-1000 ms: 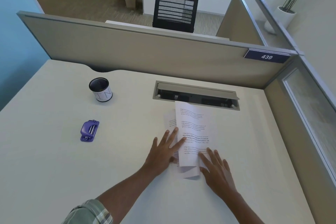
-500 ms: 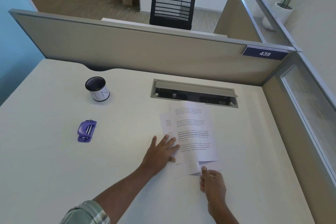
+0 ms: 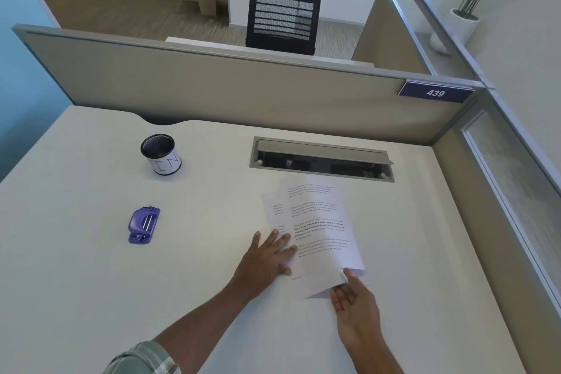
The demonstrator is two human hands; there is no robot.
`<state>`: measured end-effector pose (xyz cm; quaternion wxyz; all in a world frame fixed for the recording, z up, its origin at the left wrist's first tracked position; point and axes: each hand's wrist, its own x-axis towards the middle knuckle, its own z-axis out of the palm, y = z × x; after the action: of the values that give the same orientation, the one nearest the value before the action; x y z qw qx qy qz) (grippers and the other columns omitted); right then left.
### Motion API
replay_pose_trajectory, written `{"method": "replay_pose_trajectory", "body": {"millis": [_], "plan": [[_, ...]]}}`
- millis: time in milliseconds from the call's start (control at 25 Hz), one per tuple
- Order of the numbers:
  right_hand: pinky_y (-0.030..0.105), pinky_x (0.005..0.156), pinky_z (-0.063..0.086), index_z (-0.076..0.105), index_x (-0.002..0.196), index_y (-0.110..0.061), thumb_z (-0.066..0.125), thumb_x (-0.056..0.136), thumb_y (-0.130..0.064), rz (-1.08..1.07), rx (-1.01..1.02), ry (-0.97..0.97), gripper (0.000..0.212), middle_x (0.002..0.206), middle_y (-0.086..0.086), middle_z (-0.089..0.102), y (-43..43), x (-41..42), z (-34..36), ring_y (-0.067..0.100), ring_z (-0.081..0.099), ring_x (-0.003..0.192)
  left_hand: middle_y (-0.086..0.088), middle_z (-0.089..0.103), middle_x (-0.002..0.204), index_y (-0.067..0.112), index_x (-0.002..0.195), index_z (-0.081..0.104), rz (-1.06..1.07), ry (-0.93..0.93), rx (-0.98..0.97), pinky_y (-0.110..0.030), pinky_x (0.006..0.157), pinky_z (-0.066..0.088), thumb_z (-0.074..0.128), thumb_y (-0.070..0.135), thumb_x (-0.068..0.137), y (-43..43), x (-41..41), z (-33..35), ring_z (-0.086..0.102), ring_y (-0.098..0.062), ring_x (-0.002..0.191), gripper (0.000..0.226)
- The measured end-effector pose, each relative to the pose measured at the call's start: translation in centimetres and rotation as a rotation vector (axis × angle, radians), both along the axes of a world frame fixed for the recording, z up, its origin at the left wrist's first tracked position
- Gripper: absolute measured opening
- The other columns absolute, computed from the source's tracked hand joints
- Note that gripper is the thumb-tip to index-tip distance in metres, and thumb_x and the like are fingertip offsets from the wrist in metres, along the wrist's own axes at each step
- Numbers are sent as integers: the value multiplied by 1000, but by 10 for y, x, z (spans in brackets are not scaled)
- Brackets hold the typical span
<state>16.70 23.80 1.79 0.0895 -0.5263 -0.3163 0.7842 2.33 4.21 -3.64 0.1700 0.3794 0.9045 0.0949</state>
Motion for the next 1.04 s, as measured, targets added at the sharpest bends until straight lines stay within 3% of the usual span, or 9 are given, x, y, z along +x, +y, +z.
{"method": "replay_pose_trajectory", "body": {"millis": [200,320,400,520,600,760,880,1040], "plan": [[36,98,55,84,123,-21,76,101,-13,60,390,119,24,115,-7,85,9,1,4,14,74,106,2,18,184,30,172,36,7,-27,62,-55,138,0,43,53,113,-9,4,-3,8,-30,173,63],[38,95,54,81,128,-29,78,99,-9,160,514,103,35,108,-4,75,30,-5,2,14,69,96,0,21,183,29,170,39,8,-14,80,-56,138,2,46,51,112,-12,5,-3,11,-32,172,63],[44,102,54,75,138,-28,78,99,-7,216,625,-12,44,121,2,72,45,-11,-3,17,69,103,2,15,185,32,172,35,0,-27,53,-50,138,-1,44,54,112,-12,4,-3,5,-27,173,64],[37,105,49,66,146,-26,79,99,-16,373,813,-240,50,138,11,71,66,-21,-11,24,69,112,4,0,186,32,175,25,34,-87,90,-42,139,1,49,60,109,-16,1,-2,-3,-22,173,75],[39,107,48,63,149,-21,82,97,-27,534,897,-341,57,146,12,65,77,-30,-15,27,65,120,5,-10,185,24,177,12,110,-124,134,-39,141,5,54,66,105,-22,0,-3,-9,-21,173,93],[50,115,47,55,153,-12,83,91,-51,903,1111,-532,78,154,13,54,82,-48,-18,36,47,146,-6,-20,182,5,174,-6,226,-120,57,-41,139,-9,51,78,99,-34,-3,-7,-18,-27,171,119],[49,109,48,57,140,-15,80,84,-66,1086,1253,-679,79,148,9,52,74,-57,-17,34,46,142,-7,-20,183,7,175,-7,227,-127,22,-43,138,-12,47,80,99,-34,-5,-7,-20,-26,171,118],[49,106,49,56,128,-16,85,77,-66,1144,1328,-683,77,140,7,52,63,-62,-21,33,50,133,-2,-19,184,12,175,-8,190,-127,-6,-46,138,-13,47,79,100,-27,-12,-5,-20,-24,171,115]]}}
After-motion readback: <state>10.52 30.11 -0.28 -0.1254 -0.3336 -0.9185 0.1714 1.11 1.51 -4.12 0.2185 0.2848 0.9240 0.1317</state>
